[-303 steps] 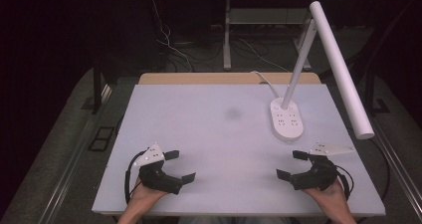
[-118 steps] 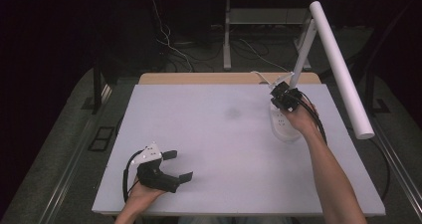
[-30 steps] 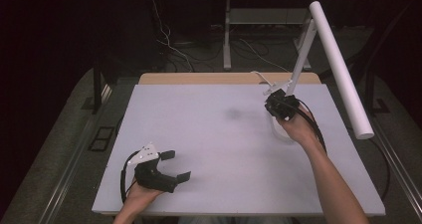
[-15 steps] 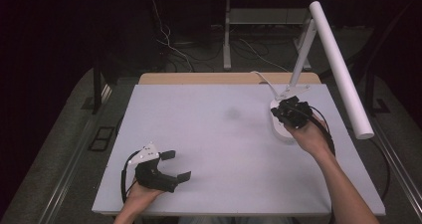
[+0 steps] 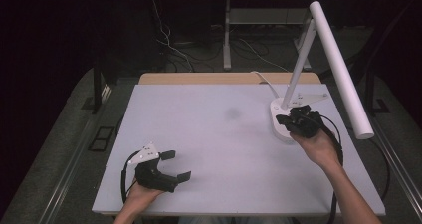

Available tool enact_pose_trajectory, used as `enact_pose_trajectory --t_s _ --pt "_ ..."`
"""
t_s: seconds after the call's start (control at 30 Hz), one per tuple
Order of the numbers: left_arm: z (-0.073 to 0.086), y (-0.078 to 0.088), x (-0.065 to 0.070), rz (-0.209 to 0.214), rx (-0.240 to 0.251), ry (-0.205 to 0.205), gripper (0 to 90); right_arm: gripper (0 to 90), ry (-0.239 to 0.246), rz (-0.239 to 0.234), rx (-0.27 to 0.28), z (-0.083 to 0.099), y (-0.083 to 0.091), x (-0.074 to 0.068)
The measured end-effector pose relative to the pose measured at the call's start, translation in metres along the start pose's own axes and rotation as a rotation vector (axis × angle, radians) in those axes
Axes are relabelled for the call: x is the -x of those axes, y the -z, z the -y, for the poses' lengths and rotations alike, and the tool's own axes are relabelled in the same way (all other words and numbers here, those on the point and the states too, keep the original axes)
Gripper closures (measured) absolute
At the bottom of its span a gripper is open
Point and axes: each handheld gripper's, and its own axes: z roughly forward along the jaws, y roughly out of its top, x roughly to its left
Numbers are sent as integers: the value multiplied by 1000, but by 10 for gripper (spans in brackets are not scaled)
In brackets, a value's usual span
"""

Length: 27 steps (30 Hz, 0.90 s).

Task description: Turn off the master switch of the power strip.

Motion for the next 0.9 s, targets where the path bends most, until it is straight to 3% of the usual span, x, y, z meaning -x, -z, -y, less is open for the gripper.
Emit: enact_pose_trajectory --t_s 0.13,0.4,0.53,0.57,0.63,0.9 --pt "0 0 0 1 -1 -3 0 785 -26 -17 13 9 7 -3" --pt "0 0 0 -1 0 2 0 336 -128 -41 59 29 17 -4" --pt "0 0 0 -1 0 1 0 92 -186 -101 85 42 23 -2" --pt "0 0 0 -1 1 2 0 90 -196 -108 83 45 24 -2" --pt "0 0 0 -1 1 2 0 0 -199 -90 72 50 25 -4" --pt "0 0 0 -1 -2 1 0 0 -250 -113 126 75 33 -6"
